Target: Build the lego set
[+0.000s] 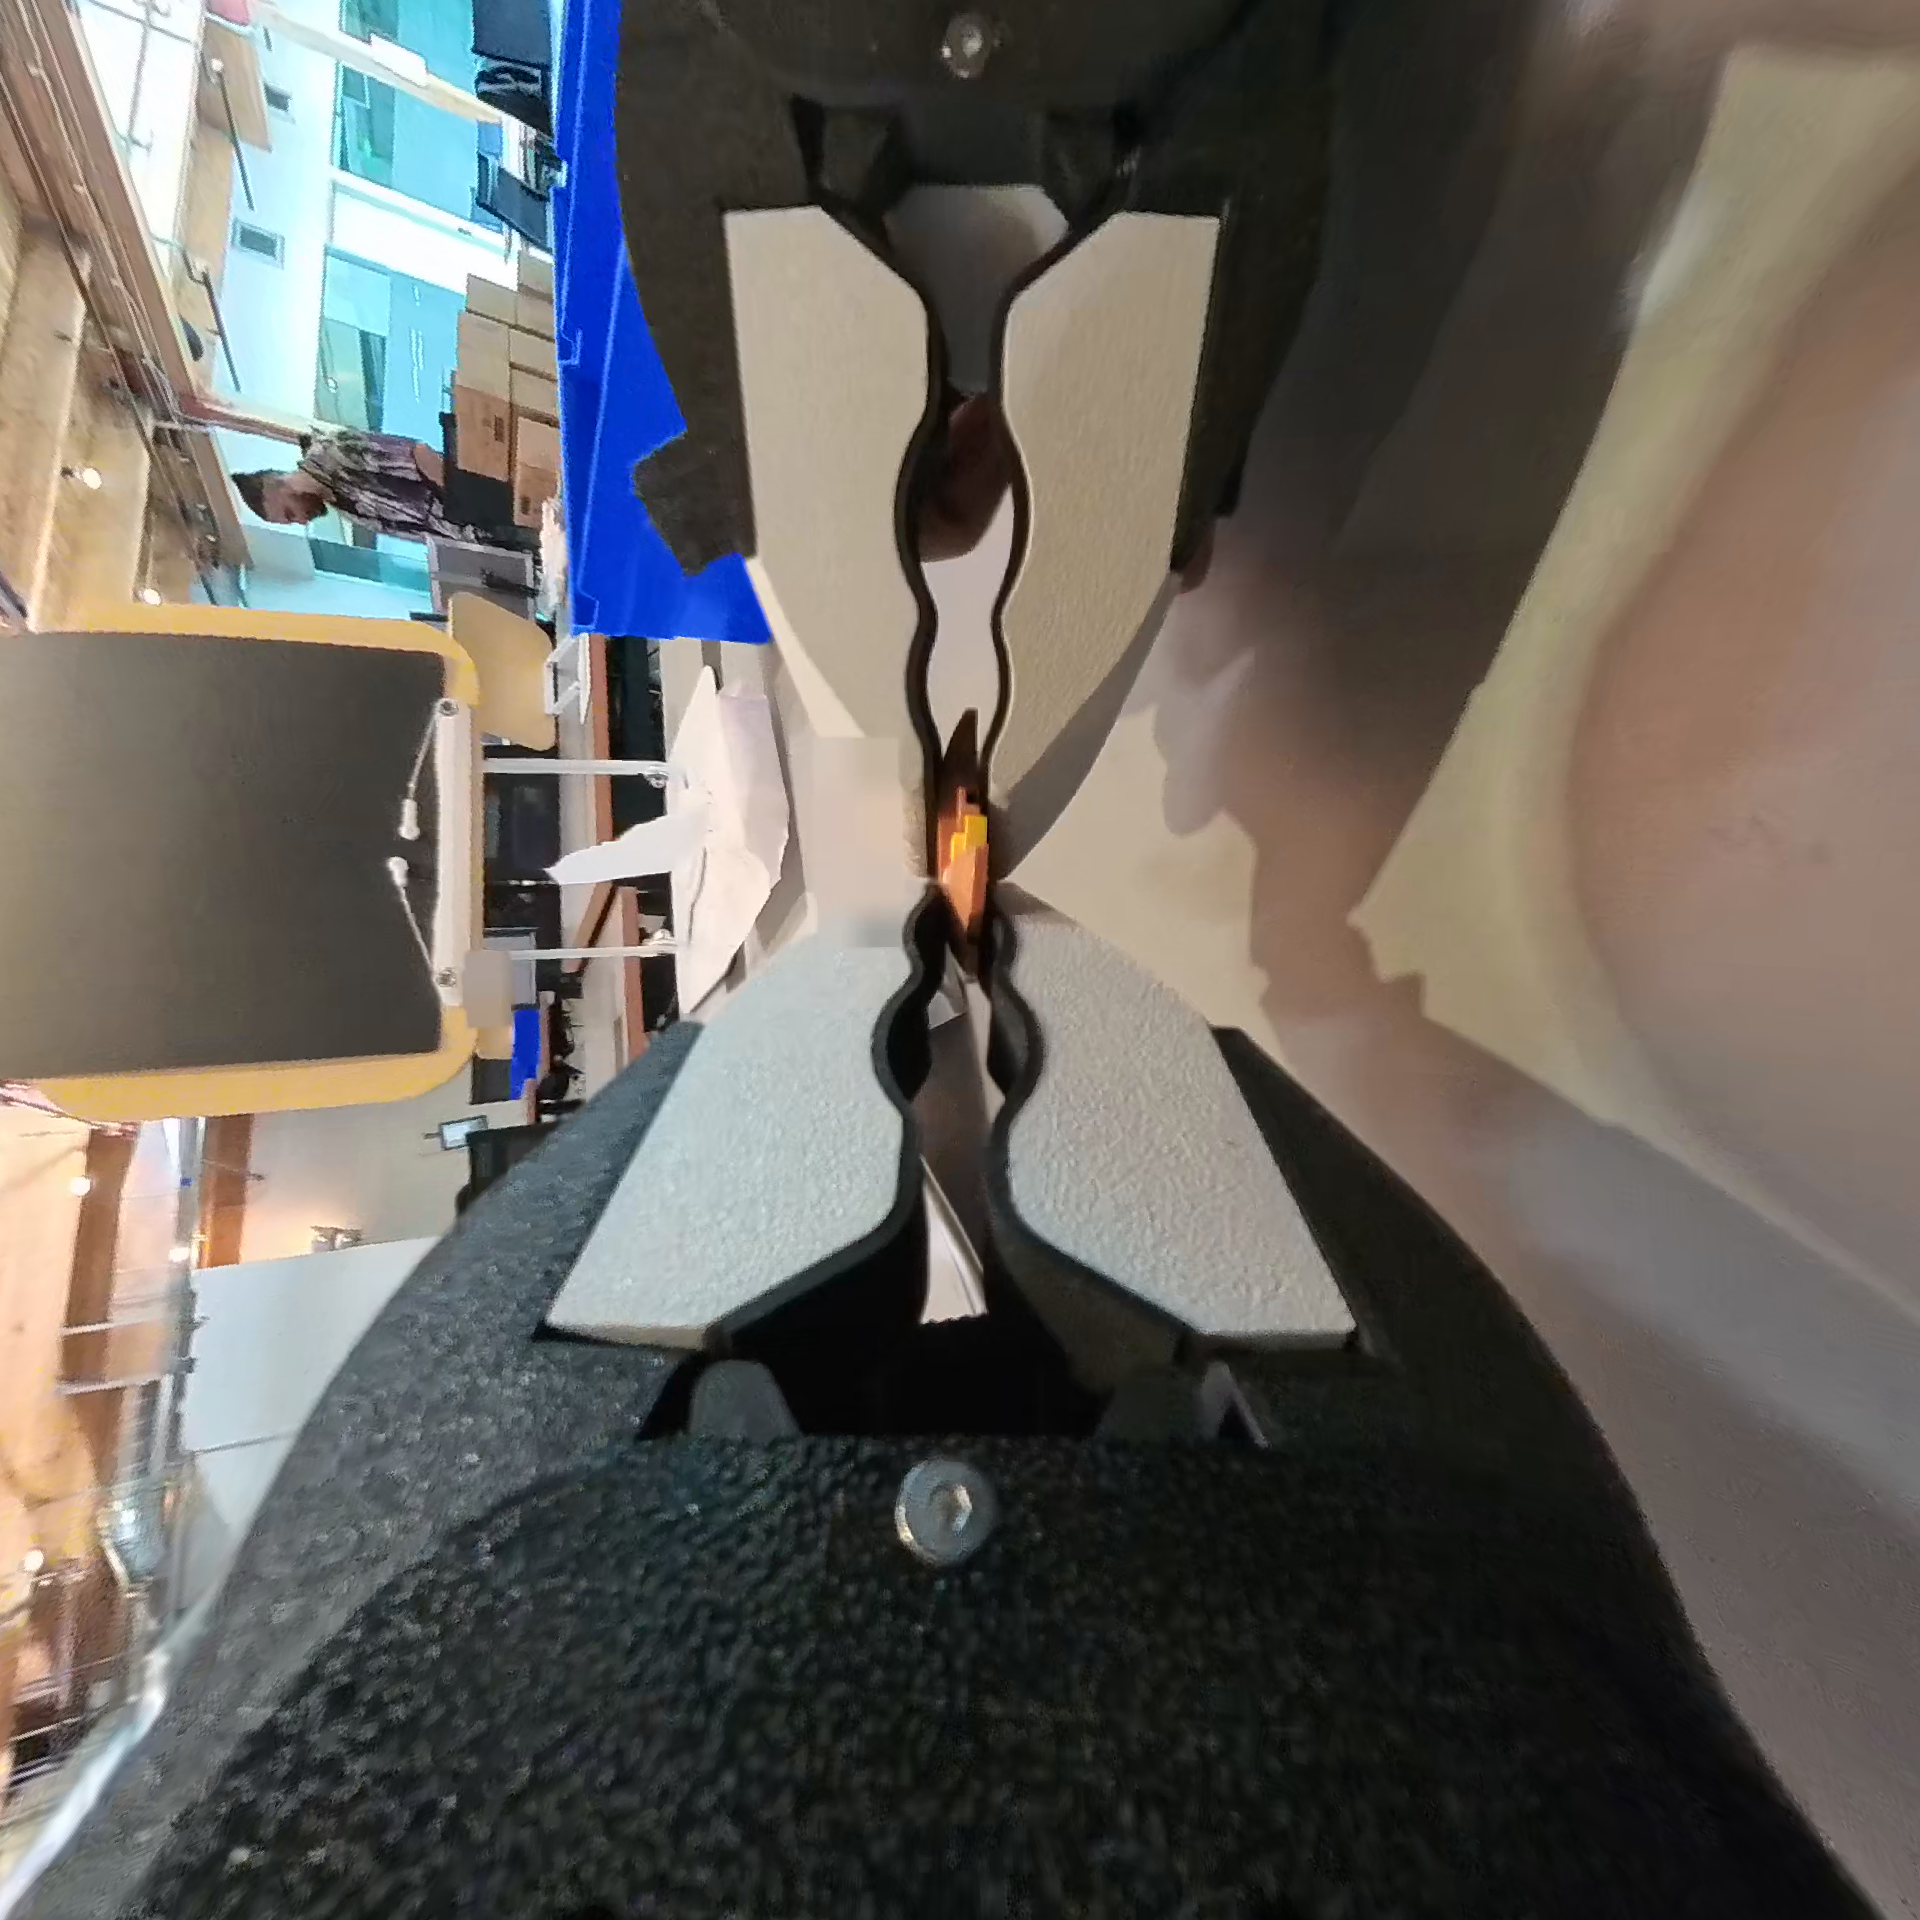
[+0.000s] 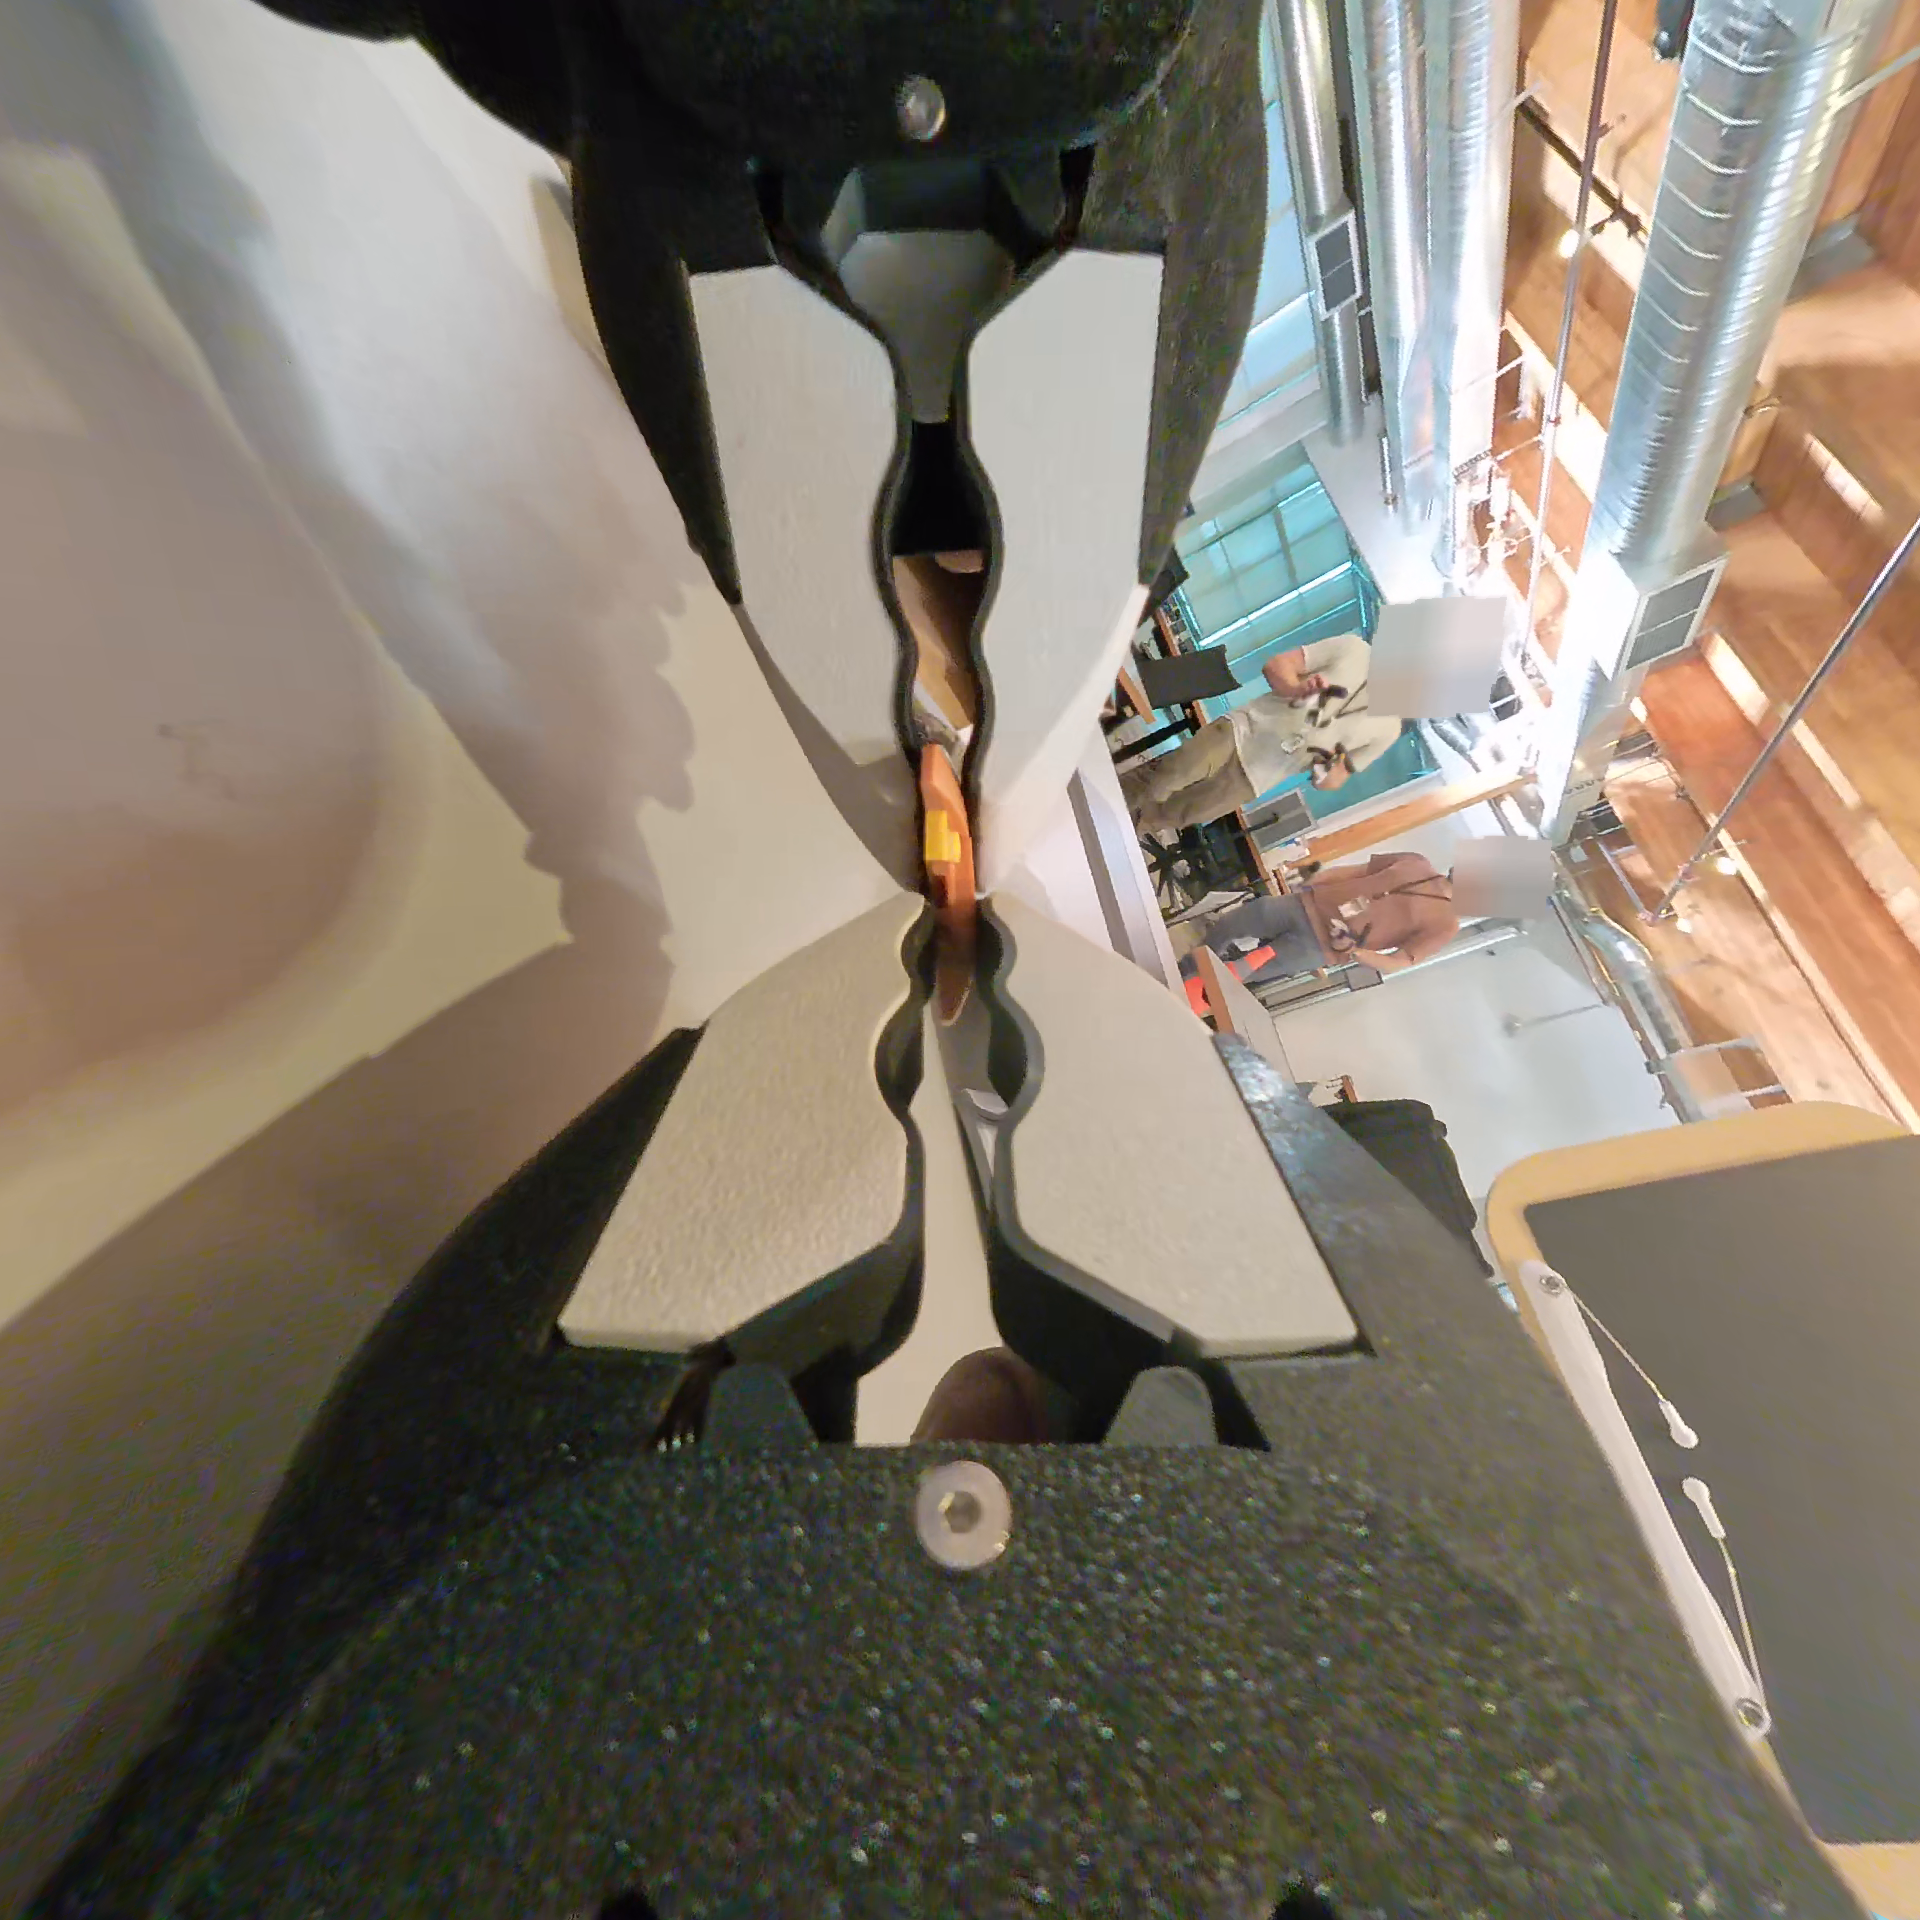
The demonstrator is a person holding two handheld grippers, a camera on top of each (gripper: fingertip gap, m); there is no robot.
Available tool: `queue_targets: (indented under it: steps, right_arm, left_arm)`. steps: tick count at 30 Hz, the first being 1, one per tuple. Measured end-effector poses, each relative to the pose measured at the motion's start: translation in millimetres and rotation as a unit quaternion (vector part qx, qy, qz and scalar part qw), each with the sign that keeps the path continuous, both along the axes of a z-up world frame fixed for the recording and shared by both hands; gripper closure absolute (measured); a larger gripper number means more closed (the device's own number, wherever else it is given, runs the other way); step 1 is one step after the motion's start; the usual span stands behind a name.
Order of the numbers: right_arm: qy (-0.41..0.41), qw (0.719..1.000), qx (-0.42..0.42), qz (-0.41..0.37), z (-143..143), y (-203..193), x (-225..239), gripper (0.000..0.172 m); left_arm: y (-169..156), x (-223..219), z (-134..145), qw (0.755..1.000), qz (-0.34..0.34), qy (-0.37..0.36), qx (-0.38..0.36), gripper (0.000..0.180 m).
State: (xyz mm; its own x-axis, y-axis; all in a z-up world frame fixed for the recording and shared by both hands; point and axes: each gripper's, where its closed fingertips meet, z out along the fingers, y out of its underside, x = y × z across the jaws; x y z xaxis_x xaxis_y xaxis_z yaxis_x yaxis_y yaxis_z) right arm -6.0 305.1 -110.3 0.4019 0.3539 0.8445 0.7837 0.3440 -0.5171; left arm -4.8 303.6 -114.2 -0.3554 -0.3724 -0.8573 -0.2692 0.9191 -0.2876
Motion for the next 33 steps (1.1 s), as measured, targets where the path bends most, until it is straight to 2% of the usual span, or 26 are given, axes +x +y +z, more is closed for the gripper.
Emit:
queue_targets:
  steps: [10,20,27,33]
  right_arm:
    - [0.025,1.000,-0.017,0.007,3,1,3,0.163]
    - [0.063,0.993,-0.084,0.052,1,-5,1,0.144]
    - [0.210,0.954,-0.182,0.108,16,-7,8,0.134]
    - [0.226,0.945,-0.203,0.122,14,-5,10,0.144]
  left_arm:
    - [1,4,1,0.997,0.012,-0.007,-0.079,0.175]
    - [1,6,-2,0.987,0.022,0.001,-0.157,0.175]
    - [0,9,1,0.973,0.027,-0.004,-0.229,0.175]
    - [-6,11,6,0.957,0.019,-0.004,-0.290,0.175]
